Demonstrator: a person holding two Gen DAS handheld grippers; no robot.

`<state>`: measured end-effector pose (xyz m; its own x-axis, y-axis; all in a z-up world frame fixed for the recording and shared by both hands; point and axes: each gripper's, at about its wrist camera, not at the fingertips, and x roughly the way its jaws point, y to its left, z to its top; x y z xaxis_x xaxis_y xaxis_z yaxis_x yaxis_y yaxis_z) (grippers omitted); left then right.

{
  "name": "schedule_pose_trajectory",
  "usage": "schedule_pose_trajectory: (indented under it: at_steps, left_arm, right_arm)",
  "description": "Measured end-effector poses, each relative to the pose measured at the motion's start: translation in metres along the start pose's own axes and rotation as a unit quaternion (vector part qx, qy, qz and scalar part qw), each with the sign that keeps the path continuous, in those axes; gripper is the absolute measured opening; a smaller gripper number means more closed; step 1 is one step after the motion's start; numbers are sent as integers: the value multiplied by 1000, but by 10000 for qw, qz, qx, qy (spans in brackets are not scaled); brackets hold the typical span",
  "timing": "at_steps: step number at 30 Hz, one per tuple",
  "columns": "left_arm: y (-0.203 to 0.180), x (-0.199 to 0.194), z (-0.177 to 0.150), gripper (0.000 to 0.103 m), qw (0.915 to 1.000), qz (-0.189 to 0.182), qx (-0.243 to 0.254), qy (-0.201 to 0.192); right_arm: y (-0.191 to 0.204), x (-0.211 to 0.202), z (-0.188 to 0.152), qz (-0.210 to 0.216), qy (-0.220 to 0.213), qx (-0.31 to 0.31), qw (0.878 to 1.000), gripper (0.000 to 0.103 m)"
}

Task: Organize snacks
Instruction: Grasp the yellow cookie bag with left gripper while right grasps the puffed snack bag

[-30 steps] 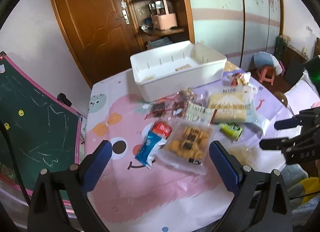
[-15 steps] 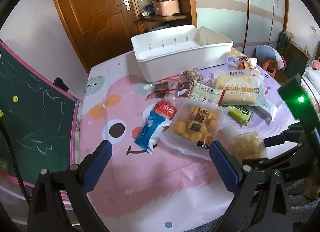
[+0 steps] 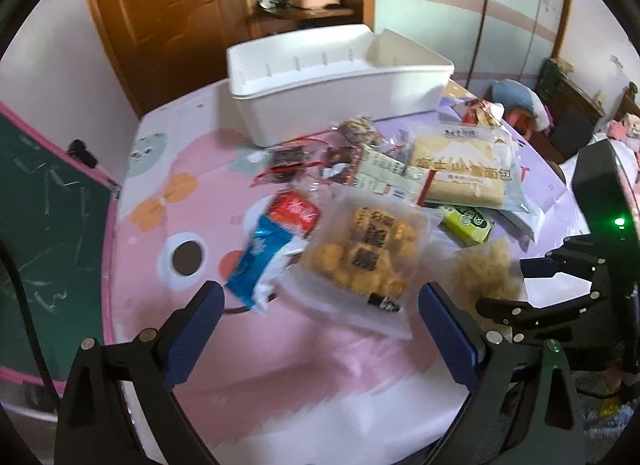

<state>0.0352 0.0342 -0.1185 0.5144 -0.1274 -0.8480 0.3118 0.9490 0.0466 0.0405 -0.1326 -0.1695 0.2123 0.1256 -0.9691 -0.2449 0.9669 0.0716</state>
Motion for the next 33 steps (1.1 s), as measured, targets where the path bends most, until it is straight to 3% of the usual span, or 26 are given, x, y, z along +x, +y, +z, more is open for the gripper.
schedule_pose_trajectory:
  at_steps: [5, 13, 18, 25, 27, 33]
  left_arm:
    - [-12, 33, 15, 97, 9992, -133, 224, 309]
    - [-24, 76, 30, 97, 9938, -334, 565, 901]
    - [-34, 97, 33, 97, 9893, -257, 801, 1193]
    - [-40, 119, 36, 93, 9861, -5, 899, 1397]
    - [-42, 116, 37, 82, 9871, -2, 918, 1311]
    - [-39, 105, 32, 78, 9901, 80, 641, 1246]
  right_arm:
    - [-17, 0, -1, 318, 7, 121, 9994, 52]
    - [-38, -1, -6, 434, -83, 205, 9988, 51]
    - [-45, 2, -8, 660, -51, 342, 9972, 51]
    - [-45, 4, -8, 693, -84, 317, 9971, 51]
    - [-45, 2, -9, 692, -97, 301, 9971, 51]
    - [-35, -1, -9, 624, -183, 132, 9978, 44]
